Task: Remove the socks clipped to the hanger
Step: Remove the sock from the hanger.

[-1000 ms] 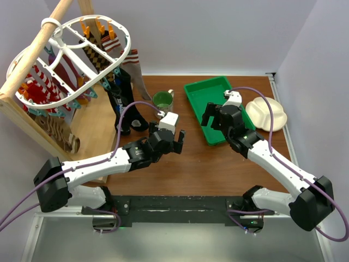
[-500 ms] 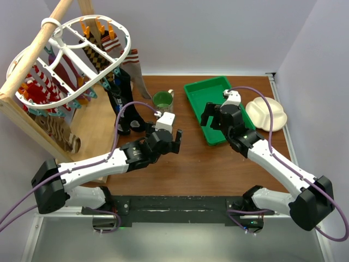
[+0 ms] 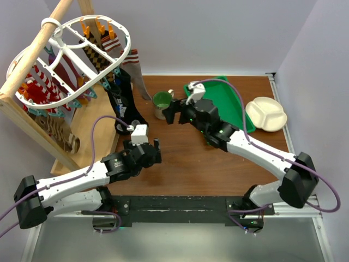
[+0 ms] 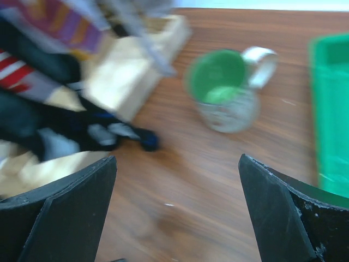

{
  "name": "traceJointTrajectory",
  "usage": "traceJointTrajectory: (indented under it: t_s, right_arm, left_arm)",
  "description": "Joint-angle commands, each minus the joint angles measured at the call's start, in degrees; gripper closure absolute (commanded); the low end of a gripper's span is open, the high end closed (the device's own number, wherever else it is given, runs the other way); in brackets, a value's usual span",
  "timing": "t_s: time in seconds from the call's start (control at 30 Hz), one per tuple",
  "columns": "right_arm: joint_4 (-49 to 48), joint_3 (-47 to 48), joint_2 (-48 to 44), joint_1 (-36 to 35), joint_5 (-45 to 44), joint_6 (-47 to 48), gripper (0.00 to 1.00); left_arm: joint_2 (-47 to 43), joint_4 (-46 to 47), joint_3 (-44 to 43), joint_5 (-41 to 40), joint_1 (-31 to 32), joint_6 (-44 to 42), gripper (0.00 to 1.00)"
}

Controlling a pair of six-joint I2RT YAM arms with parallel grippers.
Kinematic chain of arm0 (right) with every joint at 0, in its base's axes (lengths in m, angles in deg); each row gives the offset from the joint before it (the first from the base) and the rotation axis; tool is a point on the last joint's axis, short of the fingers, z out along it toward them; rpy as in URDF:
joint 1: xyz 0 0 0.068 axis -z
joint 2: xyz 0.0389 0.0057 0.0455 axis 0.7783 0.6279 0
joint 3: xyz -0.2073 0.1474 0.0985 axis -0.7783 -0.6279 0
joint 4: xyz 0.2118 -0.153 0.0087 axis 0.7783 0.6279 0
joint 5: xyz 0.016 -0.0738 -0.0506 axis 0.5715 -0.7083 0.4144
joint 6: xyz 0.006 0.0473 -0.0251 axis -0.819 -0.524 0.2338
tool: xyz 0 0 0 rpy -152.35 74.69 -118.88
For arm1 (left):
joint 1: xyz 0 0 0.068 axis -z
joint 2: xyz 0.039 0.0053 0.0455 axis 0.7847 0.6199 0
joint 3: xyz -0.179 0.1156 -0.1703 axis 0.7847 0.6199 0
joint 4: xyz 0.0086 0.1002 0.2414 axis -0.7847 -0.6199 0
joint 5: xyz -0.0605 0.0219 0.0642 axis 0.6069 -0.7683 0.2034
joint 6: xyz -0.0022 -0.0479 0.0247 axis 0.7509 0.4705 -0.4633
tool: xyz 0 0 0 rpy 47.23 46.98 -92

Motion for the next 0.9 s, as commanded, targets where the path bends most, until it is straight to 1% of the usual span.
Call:
traceJointTrajectory:
  t_s: [0.0, 0.03, 0.1, 0.17, 0.2, 0.23, 0.3, 0.33, 0.43, 0.53, 0.67, 0.8, 0.87]
  right_arm:
    - [-7.97, 9.33, 5.11, -5.46, 3.81, 4.33, 0.02]
    - [-7.88, 10.66, 6.34, -6.26, 3.90, 4.95, 0.02]
    - [-8.58, 14.08, 9.24, -8.19, 4.34, 6.53, 0.02]
    - [-9.81, 15.42, 11.43, -8.64, 6.27, 6.71, 0.04]
    - [-10.51, 16.64, 11.97, -9.25, 7.06, 6.80, 0.05]
    - [-10.52, 17.35, 12.50, -9.69, 8.37, 6.89, 0.07]
    - [-10.00, 19.19, 13.99, -11.61, 8.74, 7.76, 0.09]
    - [-9.82, 19.72, 14.43, -12.32, 8.74, 8.64, 0.10]
    - [-10.17, 19.64, 15.23, -15.22, 8.39, 9.61, 0.10]
    - [-12.01, 18.85, 16.19, -16.99, 8.30, 9.35, 0.10]
    - [-12.72, 19.73, 19.44, -17.69, 8.22, 10.05, 0.11]
    - [-13.77, 22.36, 23.22, -17.69, 6.72, 12.16, 0.11]
    - [-13.86, 24.55, 25.77, -17.78, 4.71, 13.48, 0.11]
  left_arm:
    - [-2.39, -12.57, 0.75, -5.09, -0.40, 13.78, 0.00]
    - [-3.09, -13.82, 0.93, -5.18, -0.40, 16.23, 0.00]
    - [-3.79, -16.19, 1.54, -5.09, -0.40, 18.09, 0.00]
    - [-4.58, -17.70, 1.63, -5.09, -0.40, 21.43, 0.00]
    - [-4.67, -19.88, 1.54, -5.00, -0.49, 23.09, 0.00]
    - [-4.59, -21.03, 1.54, -4.39, -0.49, 26.94, 0.00]
    - [-4.24, -24.27, 1.46, -2.90, -0.49, 30.12, 0.00]
    - [-3.71, -25.60, 1.02, -0.98, -0.49, 32.93, 0.00]
    - [-3.62, -30.00, 0.49, 2.19, -0.49, 35.75, 0.00]
    - [-5.81, -34.57, 0.14, 3.60, -0.49, 38.30, 0.00]
    - [-10.20, -44.22, -2.32, 1.68, -0.49, 43.32, 0.00]
    - [-13.28, -49.51, -5.22, -2.18, -0.49, 45.43, 0.00]
    - [-13.64, -49.52, -6.19, -3.77, -0.49, 44.38, 0.00]
